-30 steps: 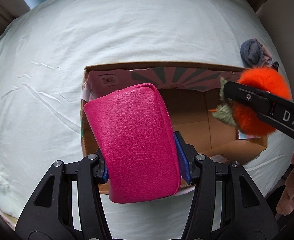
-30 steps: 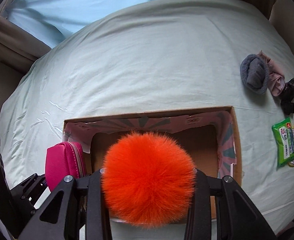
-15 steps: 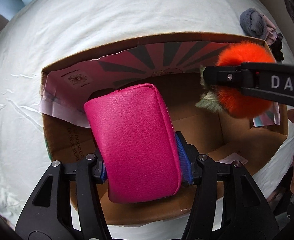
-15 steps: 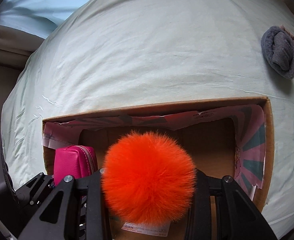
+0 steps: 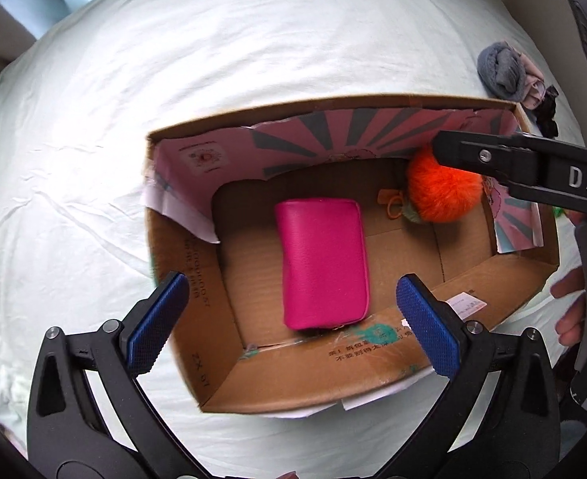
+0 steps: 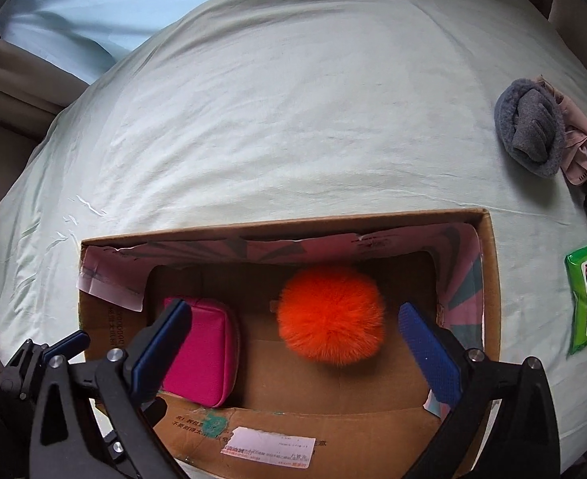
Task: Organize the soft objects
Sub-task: 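Lift both tools away from the box toward the remaining items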
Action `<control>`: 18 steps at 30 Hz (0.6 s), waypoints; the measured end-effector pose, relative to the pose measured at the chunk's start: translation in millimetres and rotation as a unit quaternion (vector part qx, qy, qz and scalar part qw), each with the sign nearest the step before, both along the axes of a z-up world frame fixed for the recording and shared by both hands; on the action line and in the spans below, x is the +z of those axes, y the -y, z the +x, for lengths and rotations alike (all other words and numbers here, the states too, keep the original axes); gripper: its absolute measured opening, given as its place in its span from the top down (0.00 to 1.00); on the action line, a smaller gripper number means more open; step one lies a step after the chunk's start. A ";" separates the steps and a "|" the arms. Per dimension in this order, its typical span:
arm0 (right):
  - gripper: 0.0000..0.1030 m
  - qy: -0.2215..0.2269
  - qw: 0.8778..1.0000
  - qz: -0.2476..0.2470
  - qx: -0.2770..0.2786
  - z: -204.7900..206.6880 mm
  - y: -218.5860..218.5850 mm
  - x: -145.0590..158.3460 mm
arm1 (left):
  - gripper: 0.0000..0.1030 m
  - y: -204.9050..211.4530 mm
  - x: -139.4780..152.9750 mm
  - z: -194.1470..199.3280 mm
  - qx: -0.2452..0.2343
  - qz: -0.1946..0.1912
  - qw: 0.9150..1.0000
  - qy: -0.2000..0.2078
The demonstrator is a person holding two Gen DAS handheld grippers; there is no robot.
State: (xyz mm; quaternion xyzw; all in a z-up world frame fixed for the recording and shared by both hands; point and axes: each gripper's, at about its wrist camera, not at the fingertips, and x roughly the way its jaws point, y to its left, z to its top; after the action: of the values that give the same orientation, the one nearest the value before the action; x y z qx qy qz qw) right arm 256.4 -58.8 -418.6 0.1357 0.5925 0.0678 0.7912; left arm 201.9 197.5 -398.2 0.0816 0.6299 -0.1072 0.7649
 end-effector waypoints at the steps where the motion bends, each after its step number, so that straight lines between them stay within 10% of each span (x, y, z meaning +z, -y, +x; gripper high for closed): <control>1: 0.00 0.004 1.000 0.002 -0.001 -2.3 0.1 4.5 | 0.00 -1.5 2.9 -0.8 0.004 0.005 1.000 0.004; 18: 0.00 0.099 0.994 -0.023 0.029 -67.0 -11.2 106.5 | 0.00 -39.3 107.2 -47.6 0.045 -0.051 0.995 0.076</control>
State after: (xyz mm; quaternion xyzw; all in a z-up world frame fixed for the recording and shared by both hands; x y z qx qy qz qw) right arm 189.3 -47.6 -312.1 0.0930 0.5160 0.0904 0.8467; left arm 154.3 236.8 -291.0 0.0222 0.5666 -0.0978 0.8179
